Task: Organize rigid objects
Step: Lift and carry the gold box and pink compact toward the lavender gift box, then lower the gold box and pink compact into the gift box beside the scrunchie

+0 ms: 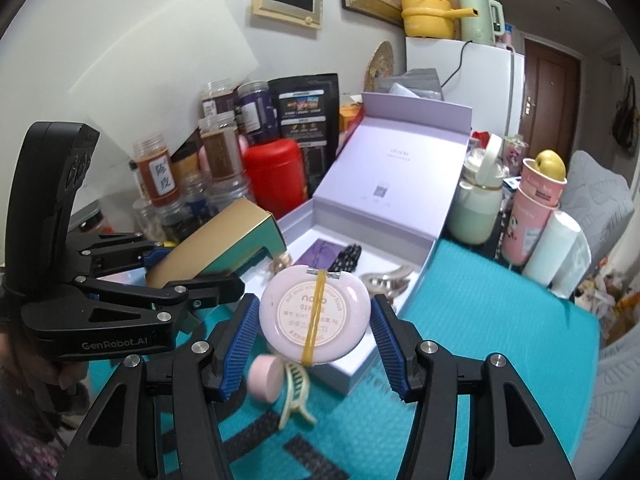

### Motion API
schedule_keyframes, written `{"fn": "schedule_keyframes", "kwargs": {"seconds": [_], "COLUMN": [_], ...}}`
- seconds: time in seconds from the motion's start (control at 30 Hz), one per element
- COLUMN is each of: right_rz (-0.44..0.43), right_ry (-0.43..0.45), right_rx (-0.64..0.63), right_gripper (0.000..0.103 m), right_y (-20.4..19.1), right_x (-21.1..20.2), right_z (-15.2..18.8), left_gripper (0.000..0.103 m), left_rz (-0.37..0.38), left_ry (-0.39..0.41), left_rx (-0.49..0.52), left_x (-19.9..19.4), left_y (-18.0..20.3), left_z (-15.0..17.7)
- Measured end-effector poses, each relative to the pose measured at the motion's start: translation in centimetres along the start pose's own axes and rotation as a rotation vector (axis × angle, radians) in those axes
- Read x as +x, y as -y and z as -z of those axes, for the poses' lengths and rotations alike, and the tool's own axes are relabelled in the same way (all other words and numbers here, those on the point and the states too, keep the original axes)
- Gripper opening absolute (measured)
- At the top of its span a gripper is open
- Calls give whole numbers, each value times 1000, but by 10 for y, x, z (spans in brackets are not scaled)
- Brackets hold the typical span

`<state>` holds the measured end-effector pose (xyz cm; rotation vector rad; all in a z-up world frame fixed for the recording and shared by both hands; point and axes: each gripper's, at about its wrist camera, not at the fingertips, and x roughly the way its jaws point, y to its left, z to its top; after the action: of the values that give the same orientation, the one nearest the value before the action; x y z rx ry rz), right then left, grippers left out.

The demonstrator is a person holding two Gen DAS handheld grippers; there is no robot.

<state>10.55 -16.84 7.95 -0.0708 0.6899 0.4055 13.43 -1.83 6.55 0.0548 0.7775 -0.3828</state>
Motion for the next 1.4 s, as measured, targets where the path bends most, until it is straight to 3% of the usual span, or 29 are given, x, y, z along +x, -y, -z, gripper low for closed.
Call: {"fn": "schedule_keyframes", "kwargs": {"seconds": [0.4,0.7,0.9,1.13,1.4], "right_rz": [28,34,32,19,17], "right_ry": [25,29,23,-25,-74], "right_rx": [-3,40,64,141,99], "right_gripper": [57,56,56,57,57], "right_y": [27,48,61,84,83], "right_x": [28,62,83,120,144], "right_z": [-34,-61,-74,-69,-60], "left_gripper": [45,45,45,45,45], "left_rz": [-31,-7,-53,-86,-73], "left_ry": [3,-10,0,-44,-91], "left_rx": [28,17,36,-5,-37], "left_x": [32,56,69,96,125], "left_y": [-12,-25,-31,-51,-59], "left_z": [-40,-66,-79,-78,-65]}}
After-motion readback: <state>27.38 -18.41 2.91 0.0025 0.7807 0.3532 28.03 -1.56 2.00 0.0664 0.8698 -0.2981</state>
